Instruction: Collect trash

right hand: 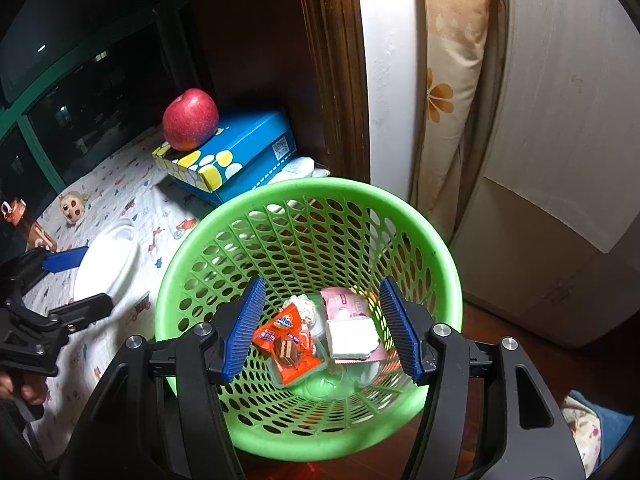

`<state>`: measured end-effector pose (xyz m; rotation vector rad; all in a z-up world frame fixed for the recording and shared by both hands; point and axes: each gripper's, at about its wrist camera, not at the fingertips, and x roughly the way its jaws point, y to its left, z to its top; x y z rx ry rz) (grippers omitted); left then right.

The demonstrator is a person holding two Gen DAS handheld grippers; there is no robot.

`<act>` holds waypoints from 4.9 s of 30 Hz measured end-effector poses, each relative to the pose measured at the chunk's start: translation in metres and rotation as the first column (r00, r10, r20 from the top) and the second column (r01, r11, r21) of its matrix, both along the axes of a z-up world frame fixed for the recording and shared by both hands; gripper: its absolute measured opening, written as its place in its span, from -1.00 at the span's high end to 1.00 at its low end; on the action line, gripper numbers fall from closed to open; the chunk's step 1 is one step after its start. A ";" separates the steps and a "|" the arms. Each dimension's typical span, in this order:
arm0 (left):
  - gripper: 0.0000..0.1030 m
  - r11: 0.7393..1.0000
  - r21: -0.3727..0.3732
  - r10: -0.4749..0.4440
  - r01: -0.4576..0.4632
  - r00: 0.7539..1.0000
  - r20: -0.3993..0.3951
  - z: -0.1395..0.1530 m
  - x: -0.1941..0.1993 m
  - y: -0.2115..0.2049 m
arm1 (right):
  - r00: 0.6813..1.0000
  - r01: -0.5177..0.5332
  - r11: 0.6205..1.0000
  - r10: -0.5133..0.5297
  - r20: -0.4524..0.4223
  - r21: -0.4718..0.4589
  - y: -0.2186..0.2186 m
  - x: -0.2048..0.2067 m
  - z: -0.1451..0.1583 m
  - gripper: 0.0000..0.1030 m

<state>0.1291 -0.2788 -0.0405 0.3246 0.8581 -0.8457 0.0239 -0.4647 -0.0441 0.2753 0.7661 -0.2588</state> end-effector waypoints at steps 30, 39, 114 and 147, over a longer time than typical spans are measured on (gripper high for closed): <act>-0.81 0.999 -0.031 0.032 -0.031 0.999 0.012 0.012 -0.009 -0.005 | 0.991 -0.004 0.998 -0.004 0.136 0.058 0.031 -0.051 0.012 -0.53; -0.82 0.987 -0.049 0.156 -0.153 0.985 0.074 0.036 -0.006 0.059 | 0.985 -0.073 0.997 0.069 0.159 0.015 0.081 -0.043 0.024 -0.66; -0.86 0.833 -0.128 0.553 -0.538 0.803 0.223 0.059 -0.049 0.229 | 0.970 -0.160 0.985 0.168 0.176 -0.060 0.191 -0.026 0.044 -0.91; -0.86 0.828 -0.128 0.561 -0.547 0.798 0.219 0.054 -0.050 0.224 | 0.971 -0.167 0.985 0.173 0.166 -0.050 0.192 -0.023 0.041 -0.91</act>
